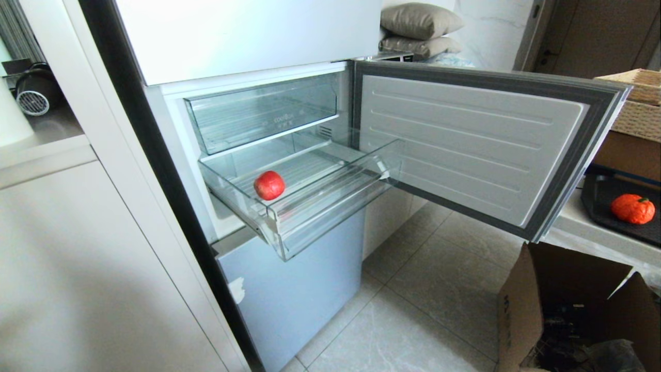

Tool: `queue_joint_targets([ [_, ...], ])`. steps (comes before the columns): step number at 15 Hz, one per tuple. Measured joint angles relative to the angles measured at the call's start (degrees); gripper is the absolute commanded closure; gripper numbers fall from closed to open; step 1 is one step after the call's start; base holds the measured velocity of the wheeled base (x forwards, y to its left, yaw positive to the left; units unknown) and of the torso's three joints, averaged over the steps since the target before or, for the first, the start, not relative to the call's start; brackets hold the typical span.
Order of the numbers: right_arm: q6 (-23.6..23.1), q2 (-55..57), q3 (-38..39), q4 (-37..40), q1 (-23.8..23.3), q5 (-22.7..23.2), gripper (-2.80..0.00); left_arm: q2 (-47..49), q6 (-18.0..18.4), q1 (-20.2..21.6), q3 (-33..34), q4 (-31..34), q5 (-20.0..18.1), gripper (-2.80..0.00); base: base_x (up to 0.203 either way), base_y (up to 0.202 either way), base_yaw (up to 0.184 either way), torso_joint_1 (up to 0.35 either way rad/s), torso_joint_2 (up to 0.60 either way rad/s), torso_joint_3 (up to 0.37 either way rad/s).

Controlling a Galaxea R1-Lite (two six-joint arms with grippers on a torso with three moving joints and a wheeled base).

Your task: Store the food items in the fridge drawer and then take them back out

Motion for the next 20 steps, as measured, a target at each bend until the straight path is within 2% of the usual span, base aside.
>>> queue_joint_targets([
  [2,-1.38,4.47,-4.32,-3.68,-0.2,-0.18,-2.8,0.0,0.0,0.0,0.0,0.0,0.0,0.0,0.0,0.0,0.0,0.0,0.0,0.0],
  [6,-1.85,13.79,-15.48,-4.22,-0.51,-0.04,-2.8,0.0,0.0,-0.02,0.0,0.0,0.0,0.0,0.0,0.0,0.0,0.0,0.0,0.0],
  [14,-3.88,29.09,-33.74,-4.74,-0.44,4.67,-2.8,0.0,0.0,0.0,0.0,0.0,0.0,0.0,0.0,0.0,0.0,0.0,0.0,0.0],
  [20,-3.58,35.63,-41.07,-4.58,-0.01,8.03,-2.8,0.0,0.0,-0.01,0.0,0.0,0.0,0.0,0.0,0.0,0.0,0.0,0.0,0.0],
])
